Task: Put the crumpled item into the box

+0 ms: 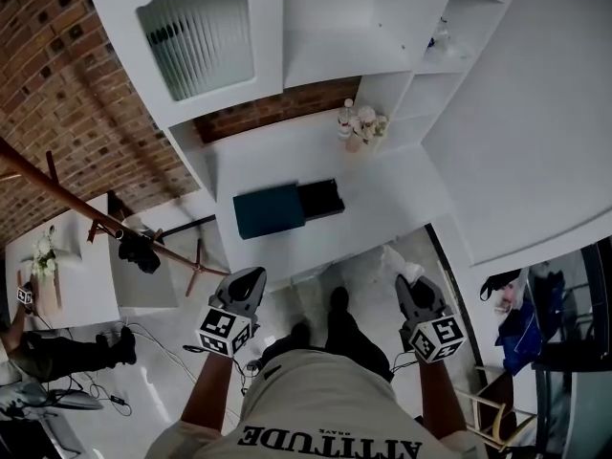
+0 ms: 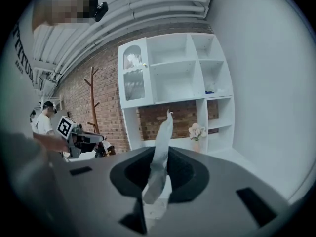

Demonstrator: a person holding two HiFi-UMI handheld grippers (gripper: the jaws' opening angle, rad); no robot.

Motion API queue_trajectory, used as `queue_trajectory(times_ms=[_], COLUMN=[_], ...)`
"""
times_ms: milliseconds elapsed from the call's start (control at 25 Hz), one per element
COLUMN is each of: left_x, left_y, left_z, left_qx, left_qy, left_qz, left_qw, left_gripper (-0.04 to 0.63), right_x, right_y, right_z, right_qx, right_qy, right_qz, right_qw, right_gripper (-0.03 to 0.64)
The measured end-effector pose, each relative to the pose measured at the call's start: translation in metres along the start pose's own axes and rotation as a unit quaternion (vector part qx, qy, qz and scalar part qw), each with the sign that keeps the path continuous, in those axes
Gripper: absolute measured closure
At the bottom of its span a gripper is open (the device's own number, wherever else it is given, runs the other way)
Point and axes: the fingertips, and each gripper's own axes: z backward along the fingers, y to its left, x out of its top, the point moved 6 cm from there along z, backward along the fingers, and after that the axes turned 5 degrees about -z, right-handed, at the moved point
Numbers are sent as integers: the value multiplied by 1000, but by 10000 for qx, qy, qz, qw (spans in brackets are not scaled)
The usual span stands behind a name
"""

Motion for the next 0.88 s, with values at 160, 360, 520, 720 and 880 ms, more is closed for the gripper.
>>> queue_trajectory(times_ms=[160, 360, 520, 720, 880], left_x=[-2, 3, 7, 12, 15], left_y=[6, 13, 13, 12, 7], left_z=[-7, -23, -43, -67, -83], left_qx=[230, 556, 831, 1258, 1602], left_qy=[29, 28, 36, 88, 131], left_qz=[45, 148, 258, 421, 518], left_qw=[9997, 9983, 9962, 9911, 9856], left_gripper=[569, 569, 569, 569, 569], right_x=[5, 14, 26, 36, 36], right_y=[-12, -34, -57, -84, -104], right_z=[-27, -69, -109, -157, -195], right_qx=[204, 579, 971, 1500, 1874], right_qy=[50, 224, 413, 695, 956], right_qz=[-39, -72, -21, 113, 157], right_qw=[9998, 9980, 9944, 9862, 9775], right_gripper=[545, 545, 545, 545, 545])
